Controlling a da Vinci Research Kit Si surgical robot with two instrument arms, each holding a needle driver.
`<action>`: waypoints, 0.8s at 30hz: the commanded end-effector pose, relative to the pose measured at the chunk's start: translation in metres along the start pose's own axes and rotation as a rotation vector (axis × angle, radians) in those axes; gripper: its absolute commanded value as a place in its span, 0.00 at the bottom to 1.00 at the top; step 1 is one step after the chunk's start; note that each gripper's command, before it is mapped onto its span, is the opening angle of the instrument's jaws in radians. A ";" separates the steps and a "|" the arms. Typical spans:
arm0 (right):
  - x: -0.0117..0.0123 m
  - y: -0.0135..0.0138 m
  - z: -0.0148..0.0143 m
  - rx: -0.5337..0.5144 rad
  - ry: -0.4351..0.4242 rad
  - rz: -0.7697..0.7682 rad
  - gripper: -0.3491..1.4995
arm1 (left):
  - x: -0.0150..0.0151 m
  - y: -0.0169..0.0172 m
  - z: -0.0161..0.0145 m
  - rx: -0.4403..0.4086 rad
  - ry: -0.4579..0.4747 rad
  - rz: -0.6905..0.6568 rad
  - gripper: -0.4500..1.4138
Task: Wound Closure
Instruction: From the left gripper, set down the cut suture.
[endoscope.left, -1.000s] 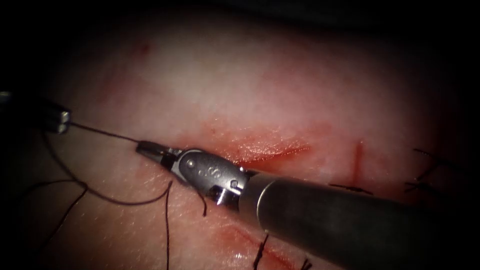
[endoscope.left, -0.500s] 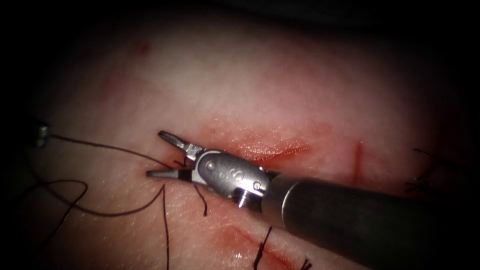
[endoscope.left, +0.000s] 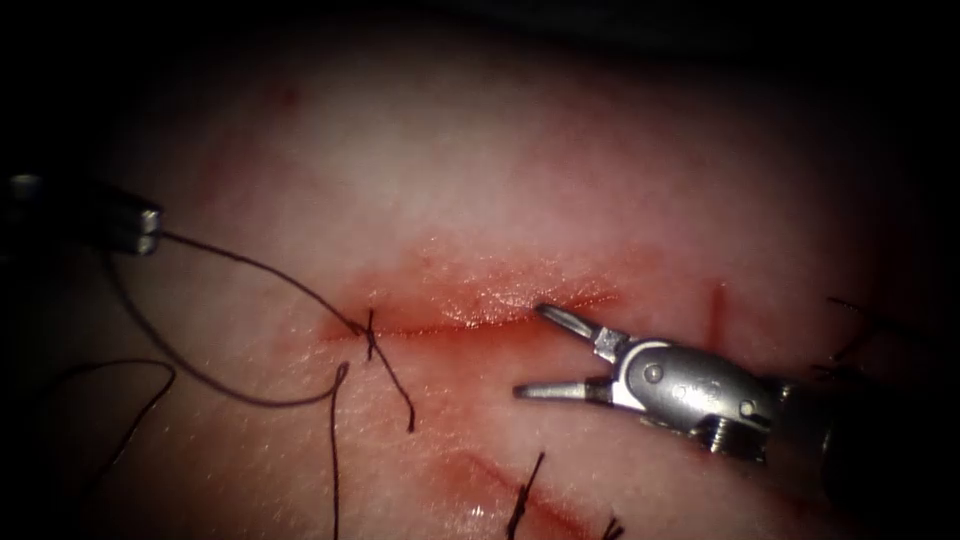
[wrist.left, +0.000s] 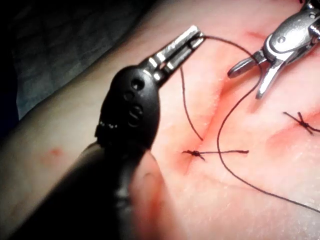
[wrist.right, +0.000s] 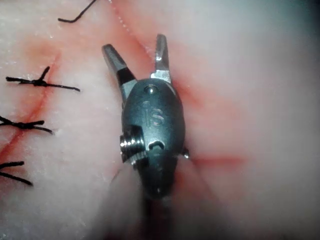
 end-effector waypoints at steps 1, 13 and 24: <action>-0.0003 0.0009 -0.0001 -0.003 -0.005 -0.033 0.81 | -0.0008 -0.0004 0.0010 0.000 0.001 0.002 0.00; 0.0020 0.0046 -0.0024 -0.052 -0.060 -0.120 0.77 | -0.0023 0.0016 0.0118 -0.018 0.075 -0.026 0.00; 0.0020 0.0057 -0.0019 -0.061 -0.079 -0.132 0.77 | -0.0053 0.0054 0.0242 -0.063 0.089 0.051 0.00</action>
